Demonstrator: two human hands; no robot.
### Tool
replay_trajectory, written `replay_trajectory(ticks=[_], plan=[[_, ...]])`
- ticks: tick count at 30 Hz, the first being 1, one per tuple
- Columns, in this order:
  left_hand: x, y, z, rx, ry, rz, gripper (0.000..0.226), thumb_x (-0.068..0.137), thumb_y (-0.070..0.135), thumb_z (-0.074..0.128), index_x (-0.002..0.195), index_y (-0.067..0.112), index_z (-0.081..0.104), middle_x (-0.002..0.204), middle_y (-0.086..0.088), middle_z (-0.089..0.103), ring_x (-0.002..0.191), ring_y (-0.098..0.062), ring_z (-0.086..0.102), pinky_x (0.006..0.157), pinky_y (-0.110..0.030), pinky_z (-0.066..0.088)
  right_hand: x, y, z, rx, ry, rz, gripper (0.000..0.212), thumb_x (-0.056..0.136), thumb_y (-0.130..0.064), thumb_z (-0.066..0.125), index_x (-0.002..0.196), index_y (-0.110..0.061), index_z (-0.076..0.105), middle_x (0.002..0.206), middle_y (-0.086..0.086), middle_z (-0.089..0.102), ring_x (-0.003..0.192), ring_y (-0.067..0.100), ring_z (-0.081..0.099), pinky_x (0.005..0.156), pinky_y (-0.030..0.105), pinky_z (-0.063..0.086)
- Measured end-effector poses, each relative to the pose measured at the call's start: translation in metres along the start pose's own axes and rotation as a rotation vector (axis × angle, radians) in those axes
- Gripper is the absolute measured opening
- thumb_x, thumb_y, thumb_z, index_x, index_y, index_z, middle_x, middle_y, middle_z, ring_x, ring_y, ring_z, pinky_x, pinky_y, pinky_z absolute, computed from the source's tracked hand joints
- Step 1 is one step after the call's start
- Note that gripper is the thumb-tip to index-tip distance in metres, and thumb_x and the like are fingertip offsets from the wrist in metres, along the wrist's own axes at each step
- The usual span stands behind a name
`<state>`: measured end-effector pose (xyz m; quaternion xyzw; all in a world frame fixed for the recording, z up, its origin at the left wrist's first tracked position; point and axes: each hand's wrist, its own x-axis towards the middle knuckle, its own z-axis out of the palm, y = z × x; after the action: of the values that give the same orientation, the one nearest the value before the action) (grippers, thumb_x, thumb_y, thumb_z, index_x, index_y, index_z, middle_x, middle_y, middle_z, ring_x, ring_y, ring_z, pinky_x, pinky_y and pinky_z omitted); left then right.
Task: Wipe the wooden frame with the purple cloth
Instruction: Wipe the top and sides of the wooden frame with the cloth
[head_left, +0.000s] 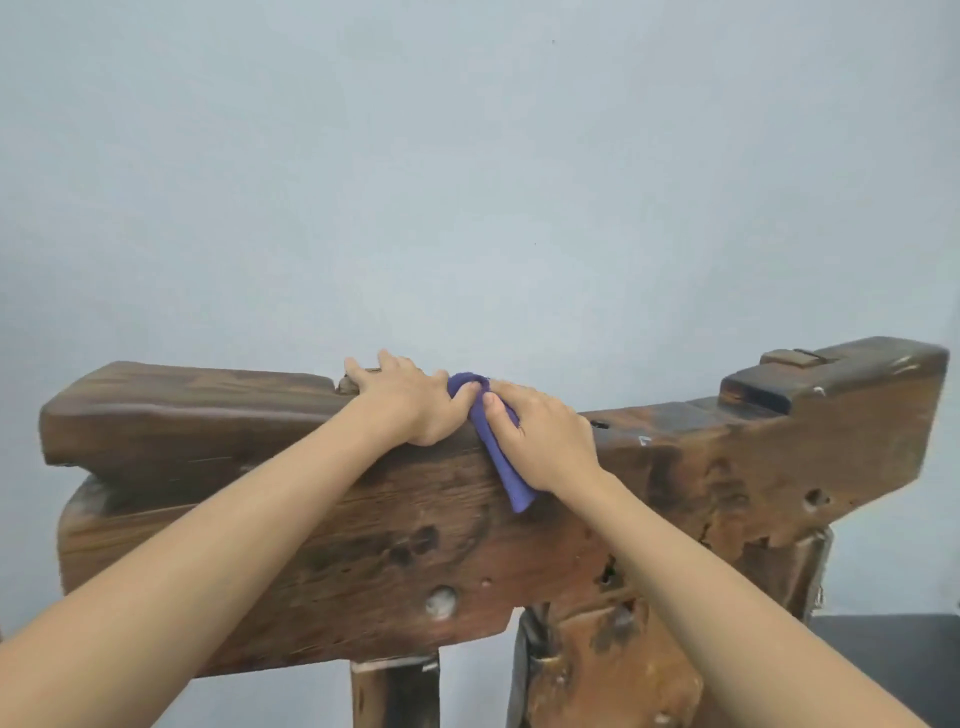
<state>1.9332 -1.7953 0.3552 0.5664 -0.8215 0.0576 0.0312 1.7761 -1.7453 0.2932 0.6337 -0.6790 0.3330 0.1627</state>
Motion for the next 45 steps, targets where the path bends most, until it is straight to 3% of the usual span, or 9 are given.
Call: replay_trajectory(ticks=[3,7,9,16,23,28,33,39,45], plan=[[0.009,0.019,0.002,0.052,-0.034,0.010,0.081,0.097,0.069,0.007,0.142,0.021,0.053,0.152,-0.019,0.045,0.147,-0.042,0.027,0.114,-0.072,0.010,0.007,0.031,-0.009,0.003,-0.193,0.046,0.055,0.096,-0.066,0.017,0.139,-0.053,0.048,0.125,-0.007,0.072,0.116,0.028,0.063,0.076,0.038,0.038],[0.023,0.053,0.007,0.054,-0.004,0.080,0.069,0.101,0.058,0.009,0.132,0.019,0.057,0.135,-0.008,0.063,0.132,-0.035,0.051,0.114,-0.066,0.014,0.022,0.065,-0.016,-0.047,-0.343,0.062,0.041,0.097,-0.060,0.015,0.077,-0.050,0.049,0.074,-0.009,0.060,0.092,0.032,0.062,0.060,0.034,0.032],[0.031,0.074,0.009,-0.026,-0.028,0.112,0.061,0.103,0.053,0.013,0.133,0.020,0.055,0.136,-0.008,0.062,0.126,-0.033,0.056,0.110,-0.056,0.027,0.029,0.083,-0.018,-0.094,-0.421,0.052,0.045,0.100,-0.057,0.019,0.069,-0.040,0.048,0.070,-0.012,0.051,0.090,0.031,0.059,0.058,0.034,0.031],[0.052,0.082,0.013,-0.080,-0.110,0.148,0.057,0.097,0.068,0.024,0.124,0.029,0.056,0.139,-0.003,0.061,0.123,-0.028,0.056,0.103,-0.048,0.039,0.049,0.179,-0.047,-0.238,-0.654,0.081,0.054,0.108,-0.047,0.016,0.148,-0.032,0.048,0.151,0.007,0.054,0.135,0.030,0.046,0.114,0.053,0.024],[0.048,0.081,0.012,-0.084,-0.105,0.171,0.058,0.098,0.069,0.025,0.128,0.030,0.056,0.134,0.003,0.063,0.120,-0.023,0.057,0.104,-0.046,0.042,0.029,0.300,-0.087,-0.282,-0.400,0.168,0.051,0.108,-0.045,0.018,0.120,-0.025,0.064,0.130,-0.001,0.066,0.120,0.020,0.053,0.111,0.048,0.031],[0.043,0.089,0.015,-0.041,-0.037,0.153,0.056,0.099,0.062,0.024,0.119,0.022,0.057,0.121,-0.004,0.066,0.109,-0.029,0.059,0.096,-0.046,0.043,-0.011,0.297,-0.063,-0.217,0.121,0.209,0.055,0.104,-0.040,0.025,0.118,-0.024,0.075,0.130,-0.005,0.072,0.130,0.017,0.058,0.121,0.044,0.030],[0.038,0.096,0.012,-0.037,0.052,0.168,0.043,0.099,0.053,0.026,0.100,0.020,0.054,0.110,-0.011,0.062,0.093,-0.032,0.055,0.087,-0.045,0.045,-0.050,0.243,-0.014,0.120,0.510,0.399,0.049,0.109,-0.037,0.026,0.148,-0.027,0.053,0.167,0.002,0.032,0.159,0.025,0.014,0.127,0.045,0.005],[0.037,0.097,0.016,-0.066,0.059,0.187,0.049,0.099,0.045,0.032,0.120,0.014,0.064,0.125,-0.017,0.063,0.111,-0.039,0.059,0.090,-0.045,0.043,-0.087,0.124,0.064,0.418,0.621,0.646,0.055,0.108,-0.041,0.018,0.162,-0.030,0.020,0.173,0.006,0.002,0.160,0.029,-0.004,0.125,0.057,0.001],[0.036,0.098,0.014,-0.075,0.068,0.195,0.047,0.096,0.043,0.037,0.123,0.016,0.064,0.131,-0.016,0.062,0.118,-0.039,0.058,0.099,-0.047,0.046,-0.121,0.027,0.118,0.338,0.509,0.439,0.062,0.102,-0.032,0.031,0.163,-0.030,0.018,0.166,0.020,0.011,0.155,0.041,0.005,0.121,0.066,0.009]])
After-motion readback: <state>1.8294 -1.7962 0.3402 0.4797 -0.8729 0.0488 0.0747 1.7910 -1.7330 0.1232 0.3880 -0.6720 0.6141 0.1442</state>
